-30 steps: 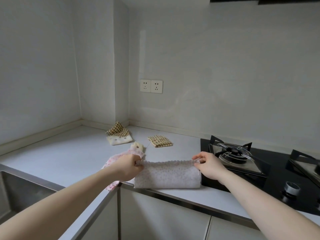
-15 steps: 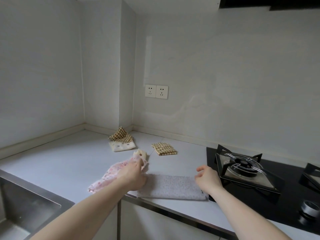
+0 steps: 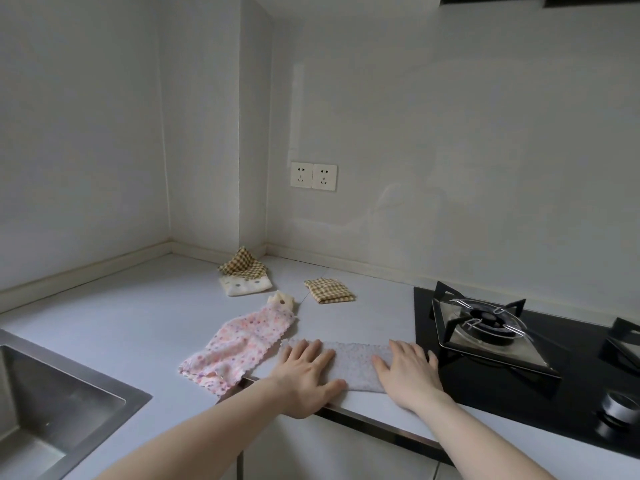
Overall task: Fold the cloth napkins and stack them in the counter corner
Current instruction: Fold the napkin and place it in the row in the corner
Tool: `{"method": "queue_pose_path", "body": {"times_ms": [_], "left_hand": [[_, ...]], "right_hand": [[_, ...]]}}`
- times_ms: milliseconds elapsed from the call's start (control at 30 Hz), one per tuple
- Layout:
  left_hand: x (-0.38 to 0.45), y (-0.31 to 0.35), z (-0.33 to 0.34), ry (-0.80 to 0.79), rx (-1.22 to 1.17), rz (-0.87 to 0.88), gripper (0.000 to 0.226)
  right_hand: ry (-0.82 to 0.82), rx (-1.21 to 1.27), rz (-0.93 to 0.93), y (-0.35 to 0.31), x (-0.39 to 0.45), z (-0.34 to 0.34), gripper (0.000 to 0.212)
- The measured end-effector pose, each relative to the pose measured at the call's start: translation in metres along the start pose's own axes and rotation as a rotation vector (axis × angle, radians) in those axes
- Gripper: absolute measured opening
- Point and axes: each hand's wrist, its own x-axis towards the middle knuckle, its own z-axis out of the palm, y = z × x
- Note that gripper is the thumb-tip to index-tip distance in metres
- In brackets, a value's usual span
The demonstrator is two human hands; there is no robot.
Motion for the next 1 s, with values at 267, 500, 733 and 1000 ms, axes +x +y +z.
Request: {"method": "queue_pose_path", "body": {"times_ms": [267,500,733,1000], "left_hand": [[0.006,-0.009,0.000,0.045,-0.031,-0.057,0.084],[0.019,-0.040,-0.004,0.071,-0.081,-0.142,0.083],[0.019,-0.048,0.003,0.175,-0.142,-0.128,0.079],[0.017,-0.046,0.004,0.178,-0.108,-0.106,0.087]], "right_hand": [[-0.001,0.115,0.058,0.007,0.002,0.001,0.072],[0.056,0.263,0.113,0.014,0.006,-0.001,0.022],[0.123,0.552,0.178,0.019,0.007,-0.006,0.014],[0.122,0.780,0.218,0.033,0.012,-0.030,0.029]]}}
